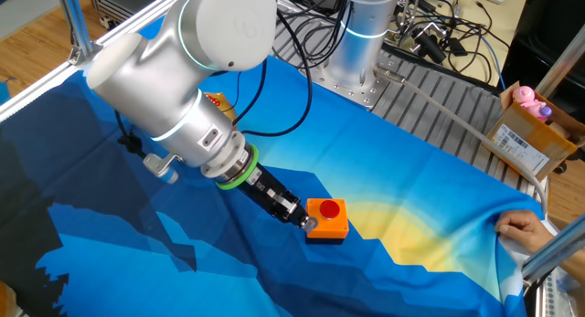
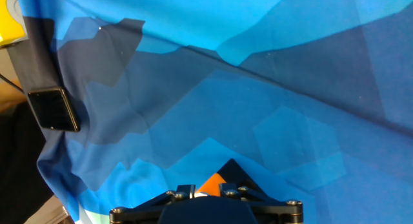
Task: Drop coins into a piggy bank
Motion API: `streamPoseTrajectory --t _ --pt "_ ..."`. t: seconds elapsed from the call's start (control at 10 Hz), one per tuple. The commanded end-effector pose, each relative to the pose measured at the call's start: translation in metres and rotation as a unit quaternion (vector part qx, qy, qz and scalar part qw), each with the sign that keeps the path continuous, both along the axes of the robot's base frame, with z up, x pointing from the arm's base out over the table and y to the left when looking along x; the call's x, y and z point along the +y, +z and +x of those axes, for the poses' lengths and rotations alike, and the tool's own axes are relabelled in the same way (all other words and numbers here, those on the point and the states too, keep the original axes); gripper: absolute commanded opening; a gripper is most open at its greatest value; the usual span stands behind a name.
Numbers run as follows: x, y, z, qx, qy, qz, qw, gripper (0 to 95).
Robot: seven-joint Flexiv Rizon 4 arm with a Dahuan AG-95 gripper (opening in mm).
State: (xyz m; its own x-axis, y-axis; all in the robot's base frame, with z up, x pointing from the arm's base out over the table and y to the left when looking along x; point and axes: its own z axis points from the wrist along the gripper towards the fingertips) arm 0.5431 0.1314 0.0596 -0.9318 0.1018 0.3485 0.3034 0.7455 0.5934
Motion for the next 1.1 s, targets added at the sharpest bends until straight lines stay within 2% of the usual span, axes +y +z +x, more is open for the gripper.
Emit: streamPoseTrajectory --t 0.1,0.2,0.3,0.8,1.1 --pt "0.0003 -0.0002 -0.0005 0.003 0.002 0.002 1.0 19.0" --pt "0.0005 -0.0011 -0.0005 0.004 0.004 0.004 1.0 19.0" --pt "0.0008 -0.0018 -0.0005 0.004 0.006 0.005 1.0 0.0" --pt "0.0018 -0.0018 -0.0003 0.009 0.01 0.009 0.9999 0.0" --pt "0.0006 0.0005 0.0016 0.017 0.01 0.004 0.9998 0.0"
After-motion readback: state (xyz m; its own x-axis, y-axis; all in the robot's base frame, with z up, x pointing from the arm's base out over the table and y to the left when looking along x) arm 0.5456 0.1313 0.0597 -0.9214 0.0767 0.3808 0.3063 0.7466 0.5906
